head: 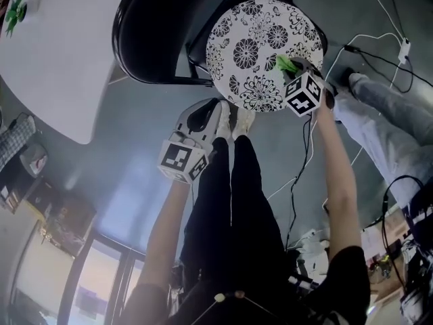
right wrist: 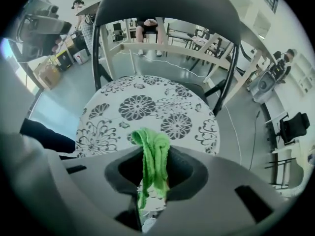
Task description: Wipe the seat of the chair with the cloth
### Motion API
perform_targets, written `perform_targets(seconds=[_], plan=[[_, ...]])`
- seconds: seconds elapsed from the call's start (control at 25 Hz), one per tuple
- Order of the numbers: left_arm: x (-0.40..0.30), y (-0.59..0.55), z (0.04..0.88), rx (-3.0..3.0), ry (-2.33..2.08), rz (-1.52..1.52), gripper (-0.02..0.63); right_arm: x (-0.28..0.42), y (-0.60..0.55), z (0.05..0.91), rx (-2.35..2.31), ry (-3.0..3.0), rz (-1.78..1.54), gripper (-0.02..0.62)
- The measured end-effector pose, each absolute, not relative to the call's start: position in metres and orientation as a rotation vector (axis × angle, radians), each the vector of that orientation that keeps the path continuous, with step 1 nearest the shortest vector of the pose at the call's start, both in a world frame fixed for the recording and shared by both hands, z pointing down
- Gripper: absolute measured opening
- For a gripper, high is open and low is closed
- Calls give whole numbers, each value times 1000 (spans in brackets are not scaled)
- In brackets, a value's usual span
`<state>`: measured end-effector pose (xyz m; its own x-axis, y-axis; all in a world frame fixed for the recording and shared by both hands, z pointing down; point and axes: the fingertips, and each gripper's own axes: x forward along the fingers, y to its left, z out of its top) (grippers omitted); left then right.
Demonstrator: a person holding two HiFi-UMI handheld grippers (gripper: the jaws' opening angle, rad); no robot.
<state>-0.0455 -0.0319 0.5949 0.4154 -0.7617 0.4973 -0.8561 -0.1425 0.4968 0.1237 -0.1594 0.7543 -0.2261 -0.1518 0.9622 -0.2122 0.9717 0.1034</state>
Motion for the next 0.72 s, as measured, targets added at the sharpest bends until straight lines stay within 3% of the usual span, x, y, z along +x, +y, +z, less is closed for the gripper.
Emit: perform_targets(seconds=[0.36, 0.72], plan=[[-46, -36, 594, 1926, -1371, 170, 23, 155, -248, 756, 312, -1696, -84, 101], [-42, -37, 588, 1933, -1368, 170, 23, 159, -241, 765, 242, -1664, -135, 101]])
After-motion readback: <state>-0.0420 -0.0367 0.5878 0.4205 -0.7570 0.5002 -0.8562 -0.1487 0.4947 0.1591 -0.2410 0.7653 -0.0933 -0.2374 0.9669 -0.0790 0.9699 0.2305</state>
